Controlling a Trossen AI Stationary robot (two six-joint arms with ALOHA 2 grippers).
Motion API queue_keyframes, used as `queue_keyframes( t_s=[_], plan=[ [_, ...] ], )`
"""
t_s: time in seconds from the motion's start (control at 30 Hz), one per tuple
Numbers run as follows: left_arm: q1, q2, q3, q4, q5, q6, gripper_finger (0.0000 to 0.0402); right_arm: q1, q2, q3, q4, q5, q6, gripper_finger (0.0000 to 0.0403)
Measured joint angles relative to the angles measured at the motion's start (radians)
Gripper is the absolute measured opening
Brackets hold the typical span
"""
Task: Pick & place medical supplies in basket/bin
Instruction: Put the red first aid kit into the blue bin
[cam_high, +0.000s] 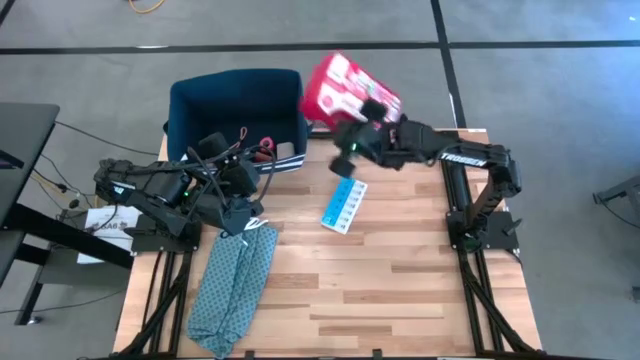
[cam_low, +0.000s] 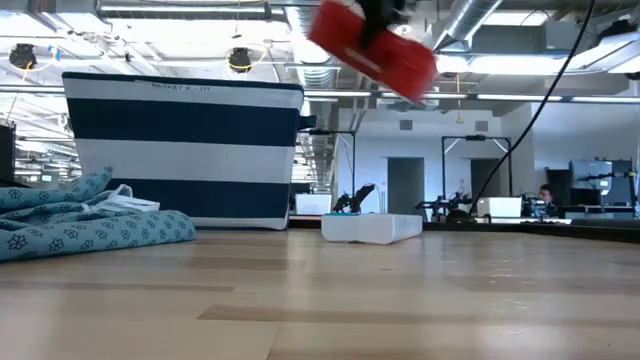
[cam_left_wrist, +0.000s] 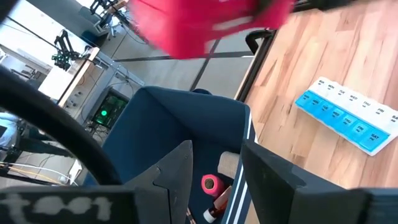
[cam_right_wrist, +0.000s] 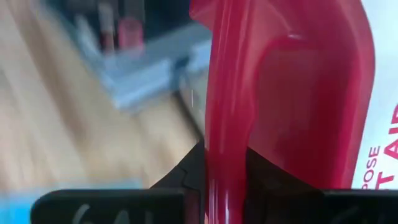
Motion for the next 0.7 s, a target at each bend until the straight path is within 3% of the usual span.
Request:
queue_keyframes(
  t_s=[0.1,0.17,0.3,0.37,0.53,0.7],
  plan=[
    [-0.008,0.0,0.0,0.0,0.0,-0.003,0.013,-0.023,0.002,0.036,0.285,-0.103,-0.224,0.0048],
    [-0.021,0.0,0.0,0.0,-0.002,-0.006,0.013,-0.051,0.003,0.035,0.502,-0.276,-0.305,0.0048],
    [-0.072,-0.012,0.0,0.0,-0.022,-0.008,0.013,-0.107,0.063,0.032,0.854,-0.71,-0.265,0.0049],
    [-0.098,-0.018,0.0,0.0,-0.046,-0.009,0.013,-0.122,0.111,0.029,0.962,-0.834,-0.204,0.0049],
    [-0.14,-0.024,0.0,0.0,-0.064,-0.033,0.013,-0.139,0.26,0.029,1.075,-0.881,-0.172,0.005],
    [-0.165,-0.024,0.0,0.0,-0.047,-0.053,0.013,-0.15,0.423,0.047,1.113,-0.686,-0.244,0.005]
  ],
)
